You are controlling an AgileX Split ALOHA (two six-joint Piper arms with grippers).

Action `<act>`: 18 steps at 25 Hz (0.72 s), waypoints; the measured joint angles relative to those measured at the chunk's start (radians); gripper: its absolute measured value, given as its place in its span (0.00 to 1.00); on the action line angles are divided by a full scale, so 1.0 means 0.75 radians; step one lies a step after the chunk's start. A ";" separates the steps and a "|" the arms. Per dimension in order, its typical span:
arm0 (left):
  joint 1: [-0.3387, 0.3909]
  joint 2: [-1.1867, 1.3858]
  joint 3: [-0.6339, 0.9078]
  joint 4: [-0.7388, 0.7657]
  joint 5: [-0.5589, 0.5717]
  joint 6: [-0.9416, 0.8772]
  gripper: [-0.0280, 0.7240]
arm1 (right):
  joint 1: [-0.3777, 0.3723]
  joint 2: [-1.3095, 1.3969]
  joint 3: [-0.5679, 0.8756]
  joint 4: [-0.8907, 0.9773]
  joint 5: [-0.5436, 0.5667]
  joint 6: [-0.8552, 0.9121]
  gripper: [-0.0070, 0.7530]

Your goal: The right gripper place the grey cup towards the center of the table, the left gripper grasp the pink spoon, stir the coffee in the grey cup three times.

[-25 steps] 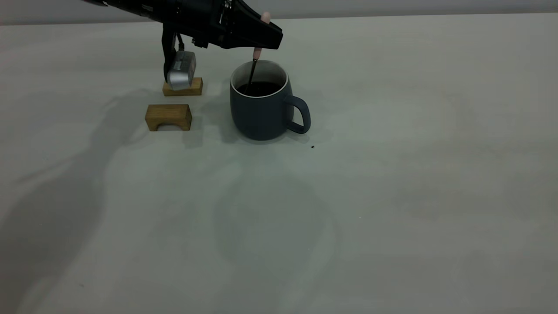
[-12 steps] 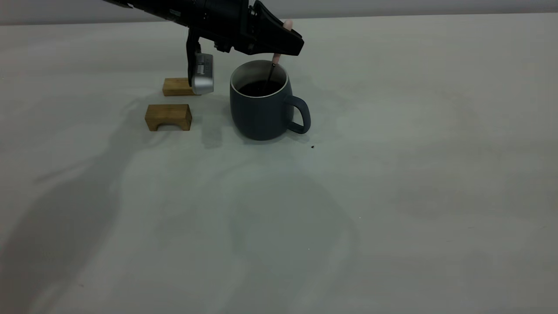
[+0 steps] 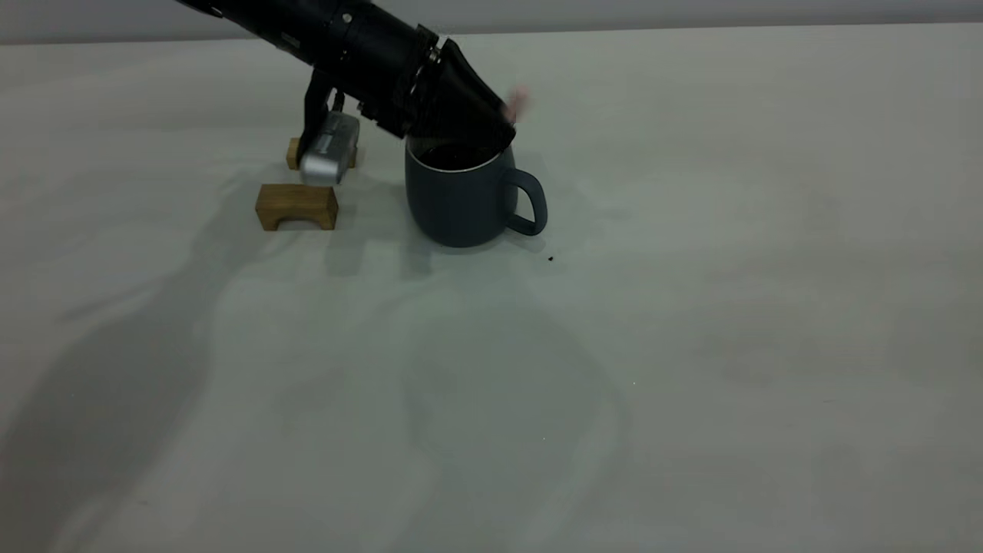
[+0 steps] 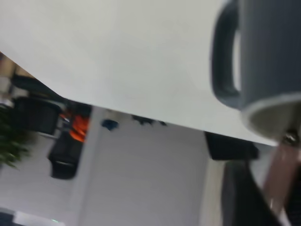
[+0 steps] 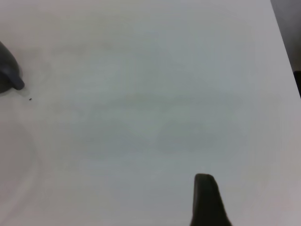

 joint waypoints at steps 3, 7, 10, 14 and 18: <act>0.000 -0.008 0.000 0.032 0.042 0.088 0.68 | 0.000 0.000 0.000 0.000 0.000 0.000 0.69; 0.000 -0.077 0.000 0.107 0.085 0.297 0.79 | 0.000 0.000 0.000 0.000 0.000 0.000 0.69; 0.000 -0.154 0.000 0.249 0.112 0.462 0.80 | 0.000 0.000 0.000 0.000 0.000 0.000 0.69; 0.000 -0.291 0.000 0.549 0.198 0.658 0.80 | 0.000 0.000 0.000 0.000 0.000 0.000 0.69; 0.000 -0.435 0.000 0.895 0.204 0.758 0.80 | 0.000 0.000 0.000 0.000 0.000 0.000 0.69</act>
